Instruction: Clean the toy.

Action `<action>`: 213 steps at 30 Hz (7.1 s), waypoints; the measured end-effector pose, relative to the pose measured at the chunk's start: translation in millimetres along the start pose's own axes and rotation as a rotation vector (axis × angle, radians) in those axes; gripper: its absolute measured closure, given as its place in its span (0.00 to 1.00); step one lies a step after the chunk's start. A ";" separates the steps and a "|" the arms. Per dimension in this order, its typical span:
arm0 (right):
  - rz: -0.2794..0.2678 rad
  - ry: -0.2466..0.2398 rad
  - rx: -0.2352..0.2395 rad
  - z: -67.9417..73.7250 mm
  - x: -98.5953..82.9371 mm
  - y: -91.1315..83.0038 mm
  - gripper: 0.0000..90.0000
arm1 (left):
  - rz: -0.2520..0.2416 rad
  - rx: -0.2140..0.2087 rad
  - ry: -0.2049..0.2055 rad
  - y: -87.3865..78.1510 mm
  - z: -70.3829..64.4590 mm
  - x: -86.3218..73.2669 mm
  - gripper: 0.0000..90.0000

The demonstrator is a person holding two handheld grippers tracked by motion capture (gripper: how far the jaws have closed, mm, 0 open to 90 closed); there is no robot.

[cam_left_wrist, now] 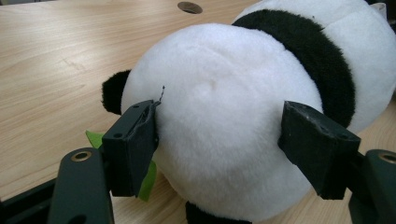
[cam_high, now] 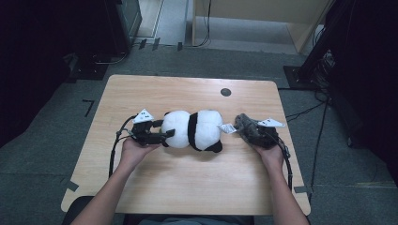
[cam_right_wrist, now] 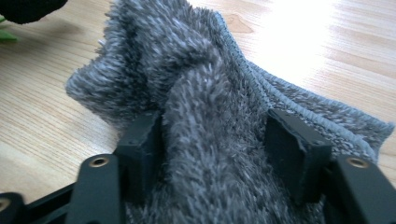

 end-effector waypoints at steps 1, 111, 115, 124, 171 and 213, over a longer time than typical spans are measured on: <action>0.002 0.004 -0.004 -0.3 0.5 -0.6 0.47 | 0.000 0.000 0.000 0.0 0.0 0.0 0.31; -0.026 -0.373 0.485 176.2 203.2 7.6 0.85 | 0.100 0.011 -0.116 7.1 -2.7 -13.8 0.45; -0.017 -0.351 0.486 163.4 198.0 6.6 0.85 | 0.090 0.011 -0.120 7.5 -3.2 -13.5 0.46; -0.025 -0.320 0.452 137.0 191.3 -3.1 0.85 | 0.078 0.013 -0.126 6.8 -3.5 -15.2 0.45; -0.112 -0.099 0.310 38.5 144.2 -29.0 0.88 | 0.094 0.012 -0.148 7.6 -2.6 -13.2 0.46; -0.021 -0.384 0.504 175.3 201.2 8.3 0.88 | 0.067 0.041 -0.125 9.9 -7.5 -17.5 0.45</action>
Point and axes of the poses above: each handheld gripper's, and its own axes: y roughly forward along the jaws, x roughly out of its top, z roughly to its left, the point moved 8 cm from there along y, roughly forward along the jaws, and after that the axes turned 14 degrees about -y, right-handed, at the moved point
